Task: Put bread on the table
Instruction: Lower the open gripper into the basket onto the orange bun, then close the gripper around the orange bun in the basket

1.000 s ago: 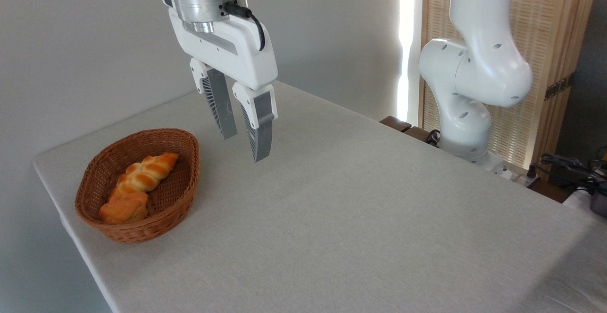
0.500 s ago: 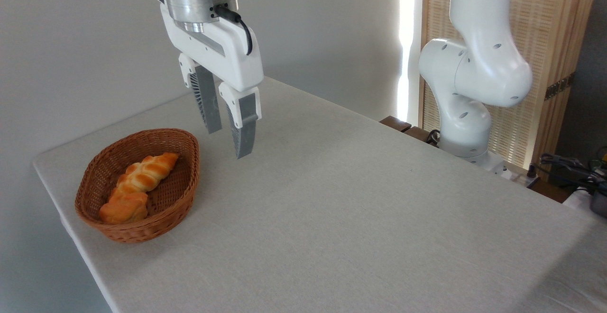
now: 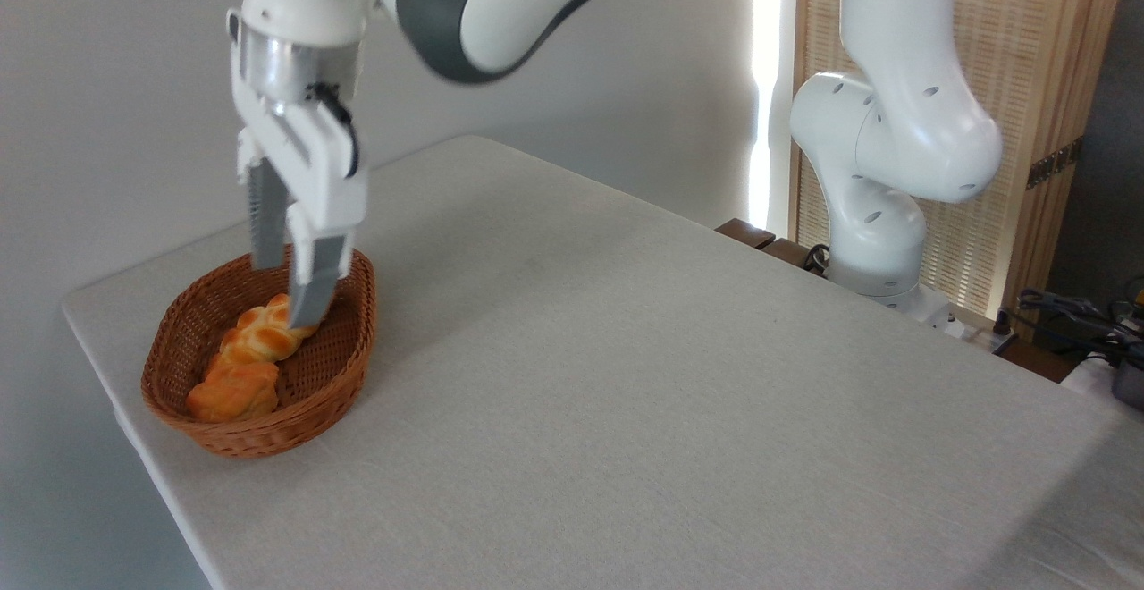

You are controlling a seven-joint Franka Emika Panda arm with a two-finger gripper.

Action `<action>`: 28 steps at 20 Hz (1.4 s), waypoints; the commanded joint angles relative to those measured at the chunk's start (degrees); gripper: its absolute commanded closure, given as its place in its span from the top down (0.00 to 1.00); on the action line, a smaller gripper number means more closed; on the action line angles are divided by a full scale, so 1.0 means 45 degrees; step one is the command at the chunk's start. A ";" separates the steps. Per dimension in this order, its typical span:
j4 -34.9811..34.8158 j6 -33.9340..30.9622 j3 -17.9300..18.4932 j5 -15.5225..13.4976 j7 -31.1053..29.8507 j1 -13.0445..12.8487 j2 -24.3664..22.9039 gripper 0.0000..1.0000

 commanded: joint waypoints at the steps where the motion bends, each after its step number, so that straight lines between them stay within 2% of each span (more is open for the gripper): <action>1: -0.0319 0.2138 -0.0128 -0.0195 -0.0004 -0.0339 0.0780 1.00; 4: -0.0515 0.3077 -0.0442 -0.0057 0.0248 -0.0417 0.1444 1.00; 5: -0.0535 0.3428 -0.0462 0.0117 0.0327 -0.0708 0.1736 1.00; 7: -0.0555 0.4015 -0.0501 0.0566 0.0328 -0.0886 0.2244 1.00; 11: -0.0555 0.5148 -0.0814 0.0704 0.0347 -0.1023 0.3007 1.00; 14: -0.0555 0.5598 -0.0833 0.2048 0.0328 -0.1023 0.3437 1.00; 15: -0.0555 0.5734 -0.0833 0.2246 0.0328 -0.1023 0.3573 0.98; 18: -0.0555 0.6184 -0.0833 0.2636 0.0347 -0.1121 0.3848 0.59; 20: -0.0555 0.6185 -0.0833 0.2852 0.0347 -0.1121 0.3829 0.45; 23: -0.0535 0.6166 -0.0833 0.2834 0.0289 -0.1121 0.3673 0.43; 25: -0.0535 0.6166 -0.0833 0.2814 0.0230 -0.1121 0.3634 0.36; 28: -0.0535 0.6068 -0.0833 0.2658 0.0133 -0.1101 0.3477 0.35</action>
